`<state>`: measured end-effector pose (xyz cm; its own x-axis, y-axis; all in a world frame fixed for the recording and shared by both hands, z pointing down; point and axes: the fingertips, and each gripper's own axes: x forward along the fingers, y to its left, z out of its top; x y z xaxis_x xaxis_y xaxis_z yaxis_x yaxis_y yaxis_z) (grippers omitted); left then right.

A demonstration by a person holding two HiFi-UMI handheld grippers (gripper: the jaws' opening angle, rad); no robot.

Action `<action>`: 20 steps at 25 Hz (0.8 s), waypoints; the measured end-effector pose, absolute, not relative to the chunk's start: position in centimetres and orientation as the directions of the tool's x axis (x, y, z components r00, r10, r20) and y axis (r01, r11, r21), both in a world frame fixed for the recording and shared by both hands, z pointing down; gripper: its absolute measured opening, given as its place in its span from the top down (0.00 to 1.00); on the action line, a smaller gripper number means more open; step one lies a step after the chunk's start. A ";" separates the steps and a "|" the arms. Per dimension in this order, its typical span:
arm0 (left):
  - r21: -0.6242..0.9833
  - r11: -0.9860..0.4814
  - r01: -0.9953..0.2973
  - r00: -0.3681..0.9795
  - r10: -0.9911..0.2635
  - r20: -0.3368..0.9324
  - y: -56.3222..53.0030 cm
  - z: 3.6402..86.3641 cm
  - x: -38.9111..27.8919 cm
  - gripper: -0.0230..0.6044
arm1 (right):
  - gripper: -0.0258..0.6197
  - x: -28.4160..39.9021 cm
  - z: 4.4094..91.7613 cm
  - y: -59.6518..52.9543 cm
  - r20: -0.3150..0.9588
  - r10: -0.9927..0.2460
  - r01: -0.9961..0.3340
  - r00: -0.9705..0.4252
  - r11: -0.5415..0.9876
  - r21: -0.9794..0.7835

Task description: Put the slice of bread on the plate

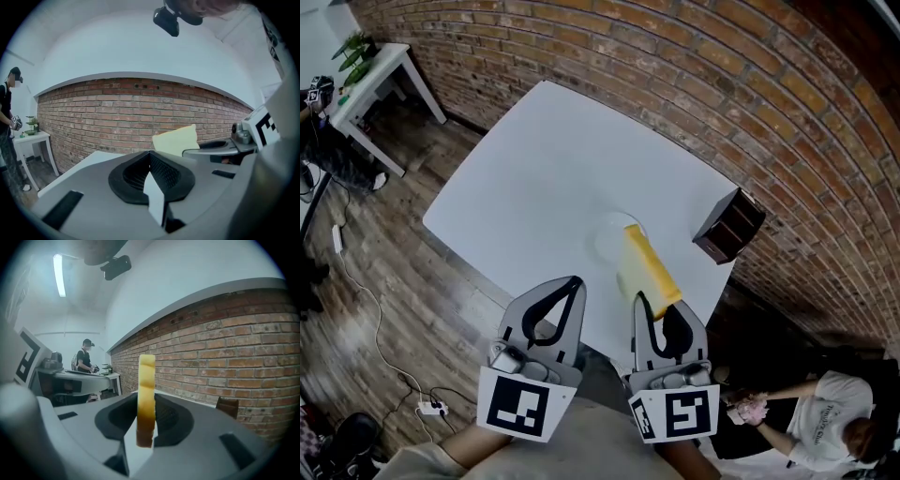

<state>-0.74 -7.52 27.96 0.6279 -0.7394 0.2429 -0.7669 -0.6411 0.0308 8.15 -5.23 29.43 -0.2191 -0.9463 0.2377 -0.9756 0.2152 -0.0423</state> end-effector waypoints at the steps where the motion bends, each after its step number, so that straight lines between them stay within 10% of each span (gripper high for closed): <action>1: 0.031 -0.641 -0.767 0.628 -0.739 0.246 -7.6 28.1 -0.7 0.95 | 0.81 8.1 29.7 -5.5 0.240 -0.944 -0.974 -0.224 0.220 -0.047; 20: 0.034 -0.637 -0.770 0.615 -0.726 0.307 -10.0 30.4 -0.6 0.95 | 0.81 6.9 34.0 -10.0 0.299 -0.910 -0.958 -0.287 0.274 -0.086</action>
<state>-0.62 -9.99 30.35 0.6147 -0.7264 0.3073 -0.7699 -0.6372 0.0338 6.91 -10.03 33.96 -0.2870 -0.9100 0.2994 -0.9579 0.2738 -0.0860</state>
